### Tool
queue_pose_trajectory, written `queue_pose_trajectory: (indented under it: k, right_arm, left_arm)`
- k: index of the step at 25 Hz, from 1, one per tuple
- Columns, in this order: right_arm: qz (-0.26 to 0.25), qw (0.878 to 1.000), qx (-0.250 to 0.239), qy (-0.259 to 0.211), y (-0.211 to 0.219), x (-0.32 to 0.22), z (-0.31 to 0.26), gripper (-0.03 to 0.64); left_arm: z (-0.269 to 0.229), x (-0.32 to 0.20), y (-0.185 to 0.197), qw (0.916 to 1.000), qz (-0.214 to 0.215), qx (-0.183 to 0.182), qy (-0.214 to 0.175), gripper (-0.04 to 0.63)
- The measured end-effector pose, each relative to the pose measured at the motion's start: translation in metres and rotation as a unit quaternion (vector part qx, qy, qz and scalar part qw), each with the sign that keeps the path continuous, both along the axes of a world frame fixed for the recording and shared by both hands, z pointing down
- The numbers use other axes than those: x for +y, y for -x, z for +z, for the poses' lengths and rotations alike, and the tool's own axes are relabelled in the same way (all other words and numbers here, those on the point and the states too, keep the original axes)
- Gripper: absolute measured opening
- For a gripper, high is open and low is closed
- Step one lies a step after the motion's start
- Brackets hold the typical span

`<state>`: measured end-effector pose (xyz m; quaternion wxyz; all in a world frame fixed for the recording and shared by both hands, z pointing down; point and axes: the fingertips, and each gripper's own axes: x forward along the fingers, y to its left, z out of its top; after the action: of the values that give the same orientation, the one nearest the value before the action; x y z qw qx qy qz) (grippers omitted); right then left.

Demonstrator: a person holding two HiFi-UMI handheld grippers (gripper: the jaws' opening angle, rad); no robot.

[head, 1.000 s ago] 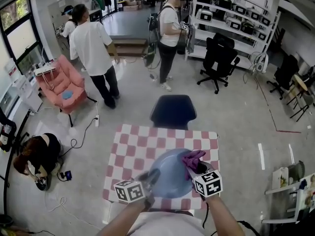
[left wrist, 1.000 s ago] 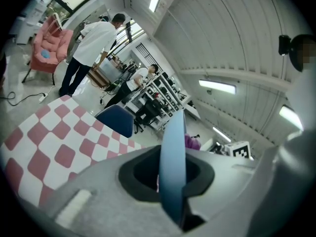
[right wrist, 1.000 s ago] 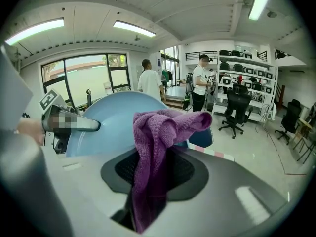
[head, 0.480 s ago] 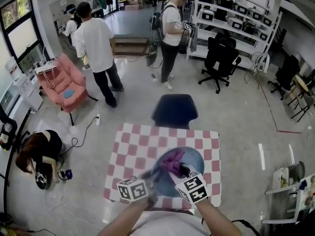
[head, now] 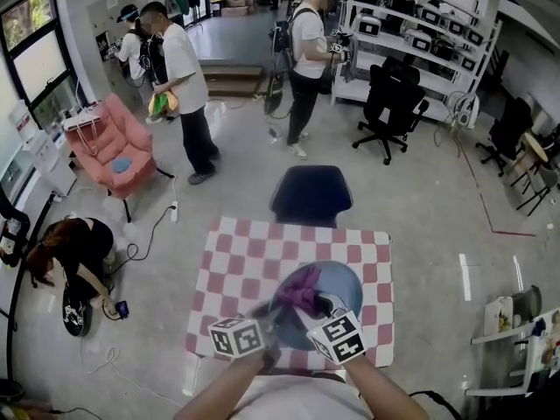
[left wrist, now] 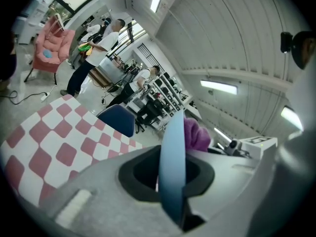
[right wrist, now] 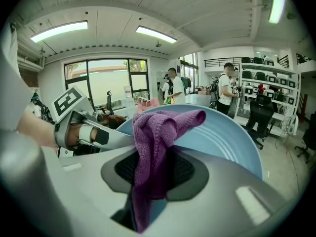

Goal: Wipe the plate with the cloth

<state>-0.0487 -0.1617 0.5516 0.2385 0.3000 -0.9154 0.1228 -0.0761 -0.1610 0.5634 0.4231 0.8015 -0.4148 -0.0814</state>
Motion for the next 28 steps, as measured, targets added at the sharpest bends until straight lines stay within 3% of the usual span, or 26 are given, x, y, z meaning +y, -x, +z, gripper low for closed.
queue_pose_trajectory:
  k: [11,17,21,28]
  right_arm:
    - [0.065,0.997,0.032,0.011,-0.061,-0.03,0.019,0.124]
    - [0.089,0.993,0.073,0.0,-0.092,-0.038,0.032,0.126]
    - [0.088,0.991,0.1,-0.008,-0.104,-0.035,0.042,0.126]
    - [0.083,0.991,0.101,0.002,-0.102,-0.025,0.046,0.124]
  left_arm:
    - [0.007,-0.002,0.001,0.9999,0.015,0.0,0.003,0.035]
    - [0.009,-0.005,0.013,0.9999,-0.001,0.01,0.006,0.035]
    - [0.006,-0.007,0.017,0.9999,-0.004,0.009,0.005,0.037]
    - [0.002,-0.006,0.015,0.9999,-0.009,0.006,0.002,0.037]
